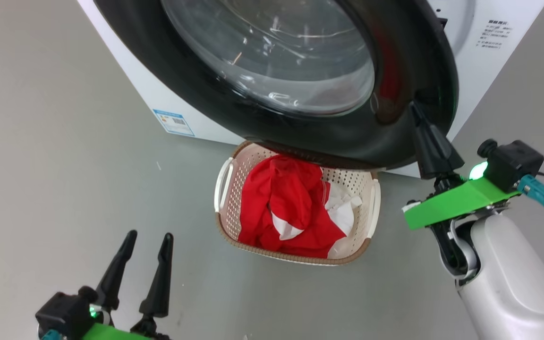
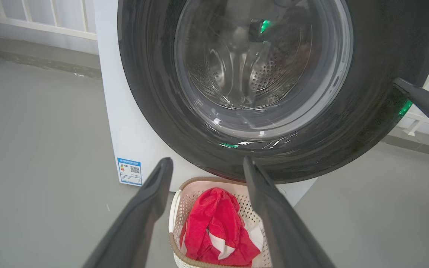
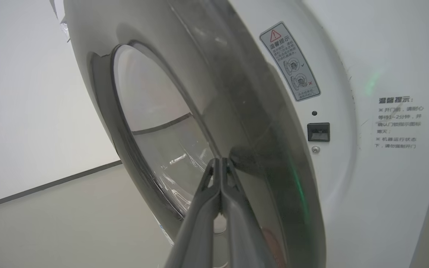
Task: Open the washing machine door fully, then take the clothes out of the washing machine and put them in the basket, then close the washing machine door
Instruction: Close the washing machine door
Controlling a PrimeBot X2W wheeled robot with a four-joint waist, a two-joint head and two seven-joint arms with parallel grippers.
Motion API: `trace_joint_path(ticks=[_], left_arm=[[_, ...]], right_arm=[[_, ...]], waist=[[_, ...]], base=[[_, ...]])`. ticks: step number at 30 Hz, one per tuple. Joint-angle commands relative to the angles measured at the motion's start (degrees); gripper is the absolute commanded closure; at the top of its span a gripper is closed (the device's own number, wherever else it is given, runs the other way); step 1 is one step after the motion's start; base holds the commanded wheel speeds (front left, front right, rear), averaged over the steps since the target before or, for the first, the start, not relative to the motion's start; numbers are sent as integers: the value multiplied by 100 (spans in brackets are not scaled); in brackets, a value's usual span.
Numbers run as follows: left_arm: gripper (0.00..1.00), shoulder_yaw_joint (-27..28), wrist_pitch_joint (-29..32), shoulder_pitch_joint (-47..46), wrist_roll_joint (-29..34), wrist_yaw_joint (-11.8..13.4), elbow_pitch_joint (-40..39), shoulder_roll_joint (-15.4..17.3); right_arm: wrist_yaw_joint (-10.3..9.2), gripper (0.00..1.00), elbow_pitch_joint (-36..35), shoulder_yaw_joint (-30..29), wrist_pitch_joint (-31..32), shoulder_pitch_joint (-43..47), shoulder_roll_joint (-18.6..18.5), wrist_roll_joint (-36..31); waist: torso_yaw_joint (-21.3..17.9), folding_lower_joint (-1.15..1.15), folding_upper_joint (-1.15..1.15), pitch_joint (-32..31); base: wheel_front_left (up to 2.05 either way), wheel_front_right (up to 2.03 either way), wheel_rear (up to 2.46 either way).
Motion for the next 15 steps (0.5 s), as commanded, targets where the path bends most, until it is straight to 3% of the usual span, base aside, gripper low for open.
trace_joint_path(ticks=[1,15], left_arm=[[0,160,-70,-210,-69,-32,-131,58],[0,-98,-70,-655,-219,-32,-112,87]], right_arm=[[26,100,-128,49,-37,-215,79,-61],[26,100,-179,-439,-37,-975,-46,-242]], waist=[[18,0,0,85],[181,0,0,681]], base=[[0,0,0],[0,0,0]])
